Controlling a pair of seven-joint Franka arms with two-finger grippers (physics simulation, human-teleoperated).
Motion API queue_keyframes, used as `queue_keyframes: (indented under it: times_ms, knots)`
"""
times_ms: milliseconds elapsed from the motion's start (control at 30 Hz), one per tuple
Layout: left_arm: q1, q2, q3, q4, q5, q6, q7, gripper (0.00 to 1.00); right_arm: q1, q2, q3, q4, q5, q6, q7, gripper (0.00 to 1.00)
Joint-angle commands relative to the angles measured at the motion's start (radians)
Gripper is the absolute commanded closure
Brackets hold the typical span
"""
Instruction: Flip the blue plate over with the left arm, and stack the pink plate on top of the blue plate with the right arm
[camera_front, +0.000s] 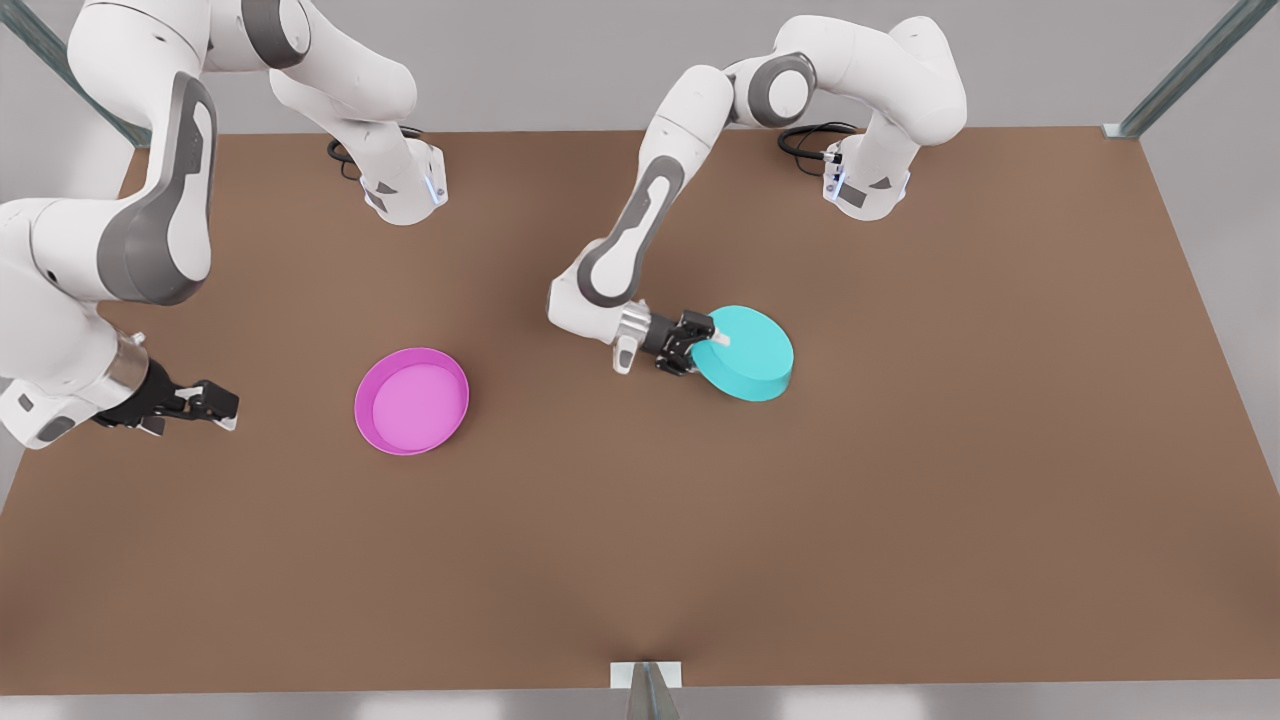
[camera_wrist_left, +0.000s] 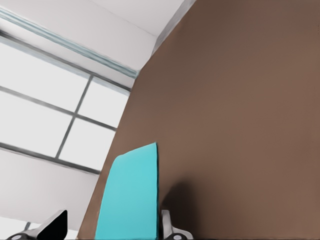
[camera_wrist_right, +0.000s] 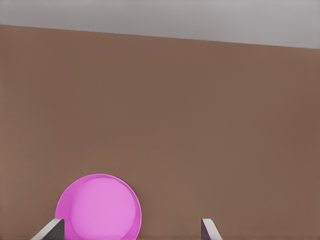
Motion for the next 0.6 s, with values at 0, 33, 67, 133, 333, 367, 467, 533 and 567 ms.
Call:
queue_keyframes:
  times_ms: [0, 33, 67, 133, 333, 367, 467, 533, 567]
  knots:
    - [-0.001, 0.0, 0.013, 0.0, -0.149, 0.014, -0.028, 0.0, 0.0, -0.002, 0.0, 0.0, 0.0, 0.0, 0.0, 0.0]
    - [-0.011, 0.0, 0.04, 0.008, -0.204, 0.04, -0.082, 0.0, 0.0, 0.0, -0.001, 0.0, 0.0, 0.0, 0.0, 0.0]
    - [-0.011, 0.0, 0.041, 0.02, -0.219, 0.054, -0.131, 0.0, 0.0, 0.0, -0.001, 0.0, 0.0, 0.0, 0.0, 0.0]
    - [-0.012, -0.001, 0.056, 0.034, -0.258, 0.099, -0.221, 0.0, 0.0, 0.0, 0.0, 0.0, 0.0, -0.002, 0.0, 0.0]
    - [0.078, -0.302, 0.124, 0.058, -0.453, -0.079, 0.189, 0.0, 0.0, 0.0, 0.0, 0.0, 0.0, 0.0, 0.0, 0.0]
    - [0.141, -0.391, 0.124, 0.054, -0.454, -0.145, 0.359, 0.0, 0.0, 0.0, -0.001, 0.0, 0.0, 0.0, 0.0, 0.0]
    - [0.535, -0.706, -0.139, -0.003, -0.283, -0.125, 0.694, 0.0, 0.0, 0.0, 0.0, 0.0, 0.0, 0.002, 0.0, 0.0]
    - [1.047, -0.946, -0.644, -0.133, -0.095, -0.018, 0.858, 0.0, 0.0, 0.0, -0.001, 0.0, 0.0, 0.0, 0.0, 0.0]
    - [1.161, -1.075, -0.675, -0.263, -0.097, 0.068, 0.959, 0.0, 0.0, 0.0, -0.001, 0.0, 0.0, 0.0, 0.0, 0.0]
